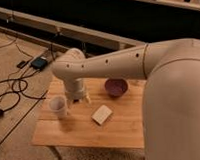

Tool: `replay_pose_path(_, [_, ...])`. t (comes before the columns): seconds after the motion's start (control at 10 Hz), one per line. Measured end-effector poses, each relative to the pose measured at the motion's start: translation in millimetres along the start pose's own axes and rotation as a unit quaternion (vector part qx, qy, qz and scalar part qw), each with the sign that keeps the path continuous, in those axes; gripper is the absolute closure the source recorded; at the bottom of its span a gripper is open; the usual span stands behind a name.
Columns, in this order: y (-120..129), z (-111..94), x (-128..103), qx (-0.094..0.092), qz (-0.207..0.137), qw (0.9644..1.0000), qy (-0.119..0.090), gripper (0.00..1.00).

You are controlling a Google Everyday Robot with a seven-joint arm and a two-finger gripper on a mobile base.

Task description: Move the arm in a circular motion

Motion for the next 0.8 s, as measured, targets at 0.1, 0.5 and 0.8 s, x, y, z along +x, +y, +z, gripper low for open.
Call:
replay_pose_path(0.1, [-11.7, -0.2, 0.0, 0.001, 0.015, 0.9999, -0.001, 0.35])
replay_pose_path(0.5, [-92.3, -11.3, -20.9, 0.007, 0.115, 0.9933, -0.014, 0.35])
replay_pose_path(0.8, [-133.4, -24.5, -64.0, 0.018, 0.156, 0.9873, -0.023, 0.35])
